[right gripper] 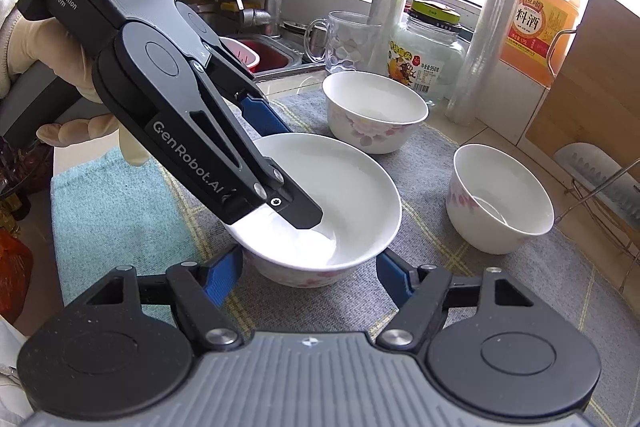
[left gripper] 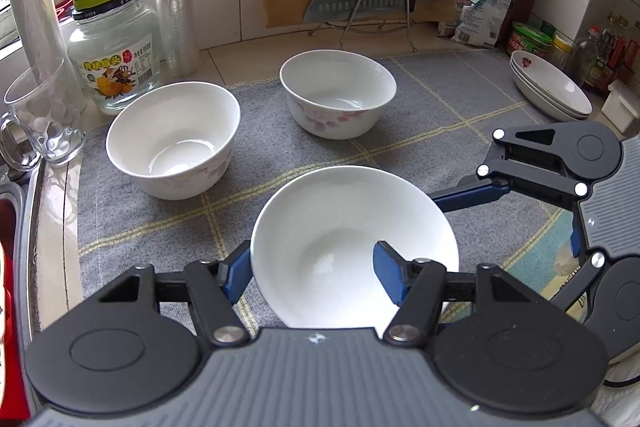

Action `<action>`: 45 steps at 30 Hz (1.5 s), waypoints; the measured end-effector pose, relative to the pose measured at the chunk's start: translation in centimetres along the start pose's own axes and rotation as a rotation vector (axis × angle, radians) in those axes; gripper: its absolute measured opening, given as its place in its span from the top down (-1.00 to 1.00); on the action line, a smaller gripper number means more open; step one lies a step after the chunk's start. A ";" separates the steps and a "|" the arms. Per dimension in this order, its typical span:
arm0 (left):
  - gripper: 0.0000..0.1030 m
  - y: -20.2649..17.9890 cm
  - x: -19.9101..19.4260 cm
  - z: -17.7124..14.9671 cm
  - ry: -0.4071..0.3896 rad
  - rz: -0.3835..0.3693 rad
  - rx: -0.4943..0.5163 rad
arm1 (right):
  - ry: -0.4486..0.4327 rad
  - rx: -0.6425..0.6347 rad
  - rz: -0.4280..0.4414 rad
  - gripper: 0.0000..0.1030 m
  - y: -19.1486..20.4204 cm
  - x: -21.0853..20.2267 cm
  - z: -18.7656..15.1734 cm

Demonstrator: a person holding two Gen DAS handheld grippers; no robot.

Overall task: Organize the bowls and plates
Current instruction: 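Close both grippers on opposite rims of the large white bowl, then lift and carry the large bowl with both grippers toward the plate stack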

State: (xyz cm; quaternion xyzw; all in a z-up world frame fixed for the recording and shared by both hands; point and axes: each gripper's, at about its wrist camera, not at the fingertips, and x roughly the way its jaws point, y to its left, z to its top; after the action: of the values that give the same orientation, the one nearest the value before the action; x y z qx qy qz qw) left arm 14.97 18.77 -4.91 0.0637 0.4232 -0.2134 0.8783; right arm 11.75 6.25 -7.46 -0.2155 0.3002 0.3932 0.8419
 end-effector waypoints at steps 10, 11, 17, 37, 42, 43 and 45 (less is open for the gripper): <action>-0.23 -2.5 0.3 1.0 -0.011 -0.050 0.064 | 0.011 0.034 -0.044 -0.51 -0.3 -2.1 -1.2; -0.22 -2.9 0.4 1.2 -0.012 -0.060 0.071 | 0.013 0.040 -0.054 -0.51 -0.3 -2.4 -1.4; -0.23 -5.2 1.3 2.4 -0.020 -0.115 0.126 | 0.029 0.080 -0.117 -0.51 -0.9 -4.2 -2.9; -0.23 -12.6 5.0 5.8 -0.025 -0.277 0.285 | 0.079 0.227 -0.299 -0.51 -3.7 -9.5 -8.0; -0.23 -13.6 5.8 6.1 -0.017 -0.295 0.301 | 0.093 0.247 -0.316 -0.51 -4.2 -9.9 -8.8; -0.23 -13.8 5.9 6.2 -0.016 -0.297 0.303 | 0.095 0.251 -0.318 -0.51 -4.3 -9.9 -8.9; -0.22 -14.0 6.2 6.3 -0.013 -0.302 0.305 | 0.103 0.259 -0.321 -0.51 -4.5 -10.0 -9.2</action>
State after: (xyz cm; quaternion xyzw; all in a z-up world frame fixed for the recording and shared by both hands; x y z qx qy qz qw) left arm 16.85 2.32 -4.74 0.1301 0.3849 -0.4047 0.8192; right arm 7.14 -7.30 -6.86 -0.1704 0.3524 0.2007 0.8980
